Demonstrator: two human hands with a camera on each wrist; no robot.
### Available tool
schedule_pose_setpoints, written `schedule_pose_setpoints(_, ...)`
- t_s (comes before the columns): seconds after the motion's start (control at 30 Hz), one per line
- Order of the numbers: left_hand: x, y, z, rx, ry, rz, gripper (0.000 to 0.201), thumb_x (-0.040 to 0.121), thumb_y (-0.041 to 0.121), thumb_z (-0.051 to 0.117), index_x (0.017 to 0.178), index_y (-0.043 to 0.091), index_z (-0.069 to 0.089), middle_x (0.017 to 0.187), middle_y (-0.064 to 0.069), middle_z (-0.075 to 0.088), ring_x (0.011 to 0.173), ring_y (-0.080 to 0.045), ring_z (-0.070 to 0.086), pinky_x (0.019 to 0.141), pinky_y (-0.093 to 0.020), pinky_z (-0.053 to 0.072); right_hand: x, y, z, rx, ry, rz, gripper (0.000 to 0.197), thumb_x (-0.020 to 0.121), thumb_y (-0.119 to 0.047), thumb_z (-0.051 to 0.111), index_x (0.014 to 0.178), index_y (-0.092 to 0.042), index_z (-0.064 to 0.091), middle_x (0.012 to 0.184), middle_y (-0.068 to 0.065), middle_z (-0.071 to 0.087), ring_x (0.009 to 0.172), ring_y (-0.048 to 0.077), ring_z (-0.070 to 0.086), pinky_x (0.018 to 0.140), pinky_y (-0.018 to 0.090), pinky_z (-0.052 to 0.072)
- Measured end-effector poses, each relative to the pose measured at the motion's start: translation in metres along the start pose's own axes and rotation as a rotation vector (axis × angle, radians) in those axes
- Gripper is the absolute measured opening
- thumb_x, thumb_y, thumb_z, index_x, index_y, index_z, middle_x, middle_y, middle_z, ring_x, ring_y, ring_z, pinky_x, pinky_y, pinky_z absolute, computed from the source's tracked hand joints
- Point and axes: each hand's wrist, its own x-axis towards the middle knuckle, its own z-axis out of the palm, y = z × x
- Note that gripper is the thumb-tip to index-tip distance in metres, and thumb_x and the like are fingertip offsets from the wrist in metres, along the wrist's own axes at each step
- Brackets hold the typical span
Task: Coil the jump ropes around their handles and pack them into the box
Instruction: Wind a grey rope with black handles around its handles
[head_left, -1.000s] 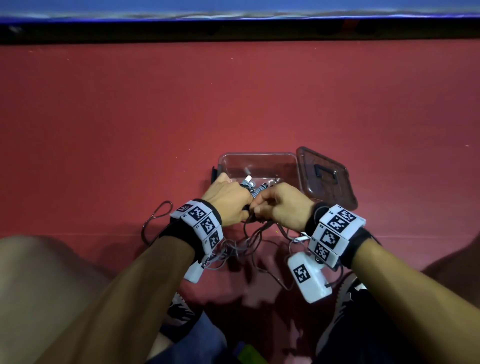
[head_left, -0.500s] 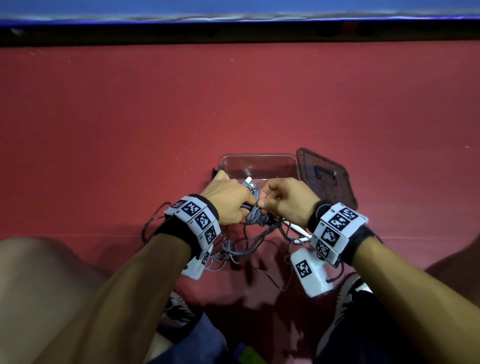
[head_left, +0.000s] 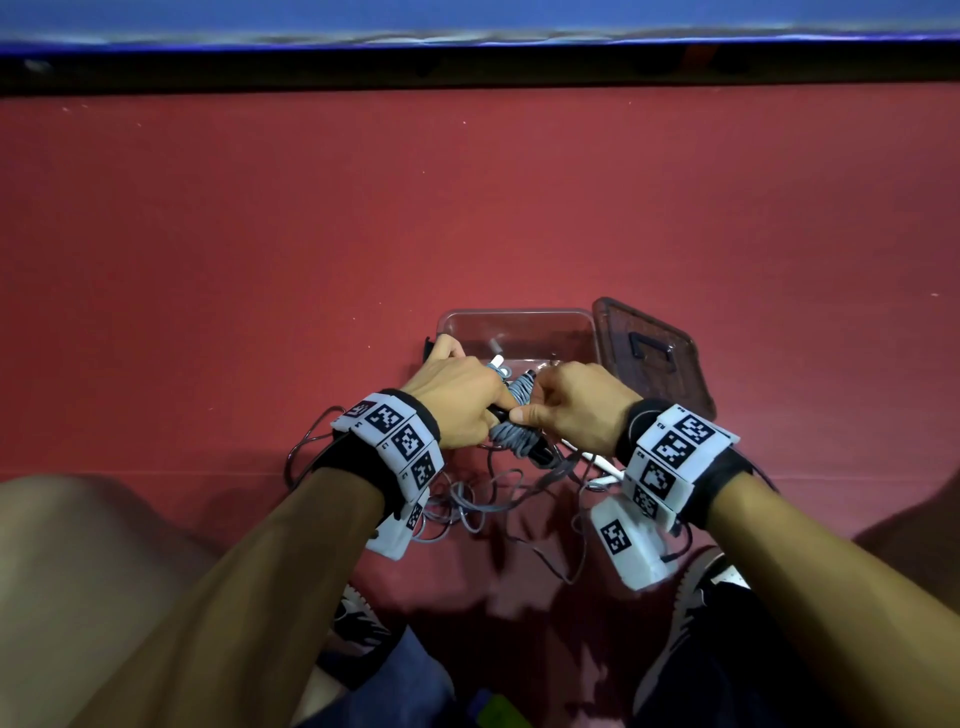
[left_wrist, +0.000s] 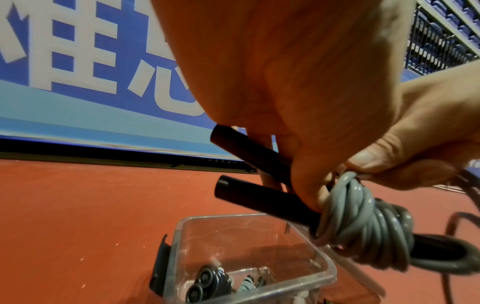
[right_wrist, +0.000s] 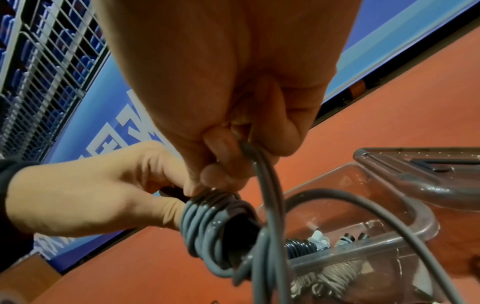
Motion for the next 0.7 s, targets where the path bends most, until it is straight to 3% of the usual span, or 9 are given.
schedule_pose_setpoints(0.13,-0.001,0.003,-0.004,-0.006,-0.005,0.011,0.035,0.093,0.013,0.052,0.099,0.043,0.070,0.065,0.015,0.055,0.090,-0.019,0.033,0.099,-0.036,0.026,0.001,0.004,0.001,-0.072,-0.003,-0.056,0.034,0.090,-0.051,0.066,0.085,-0.018,0.060,0.077,-0.006,0.063,0.073,0.012,0.056,0.057,0.018,0.033)
schedule_pose_setpoints(0.2,-0.003,0.002,-0.006,-0.029,-0.003,0.011,0.037,0.093,0.012,0.052,0.095,0.046,0.067,0.063,0.015,0.051,0.090,-0.019,0.032,0.099,-0.036,0.025,0.002,0.008,0.001,-0.024,-0.005,-0.064,0.032,0.090,-0.049,0.067,0.088,-0.017,0.062,0.082,-0.003,0.067,0.076,0.013,0.059,0.060,0.017,0.037)
schedule_pose_setpoints(0.33,-0.004,-0.001,-0.008,-0.102,-0.005,-0.022,0.045,0.084,0.001,0.049,0.085,0.040,0.070,0.062,0.012,0.047,0.081,-0.017,0.028,0.089,-0.034,0.019,0.004,0.014,0.003,0.133,-0.006,-0.081,0.017,0.093,-0.035,0.068,0.089,-0.020,0.062,0.084,-0.003,0.069,0.077,0.014,0.064,0.074,0.030,0.050)
schedule_pose_setpoints(0.43,-0.002,-0.006,-0.006,-0.221,0.015,-0.027,0.032,0.082,0.001,0.048,0.078,0.026,0.068,0.059,0.010,0.042,0.082,-0.020,0.044,0.094,-0.037,0.021,0.002,0.017,0.002,0.175,0.019,-0.101,0.015,0.096,-0.036,0.063,0.094,-0.021,0.066,0.085,-0.004,0.071,0.080,0.014,0.066,0.080,0.035,0.054)
schedule_pose_setpoints(0.53,-0.002,-0.009,-0.007,-0.354,0.032,-0.034,0.032,0.094,0.016,0.061,0.090,0.045,0.074,0.065,0.011,0.054,0.091,-0.014,0.056,0.105,-0.039,0.020,0.002,0.020,0.001,0.130,0.051,-0.121,0.035,0.101,-0.044,0.051,0.088,-0.018,0.069,0.078,-0.002,0.069,0.076,0.016,0.064,0.076,0.035,0.051)
schedule_pose_setpoints(0.7,-0.001,-0.008,-0.008,-0.420,0.067,-0.018,0.029,0.096,0.028,0.067,0.109,0.054,0.071,0.069,0.024,0.059,0.097,-0.004,0.053,0.106,-0.036,0.016,0.003,0.023,0.004,0.313,0.032,-0.054,0.043,0.101,-0.046,0.050,0.082,-0.016,0.075,0.071,-0.002,0.072,0.061,0.006,0.061,0.068,0.030,0.052)
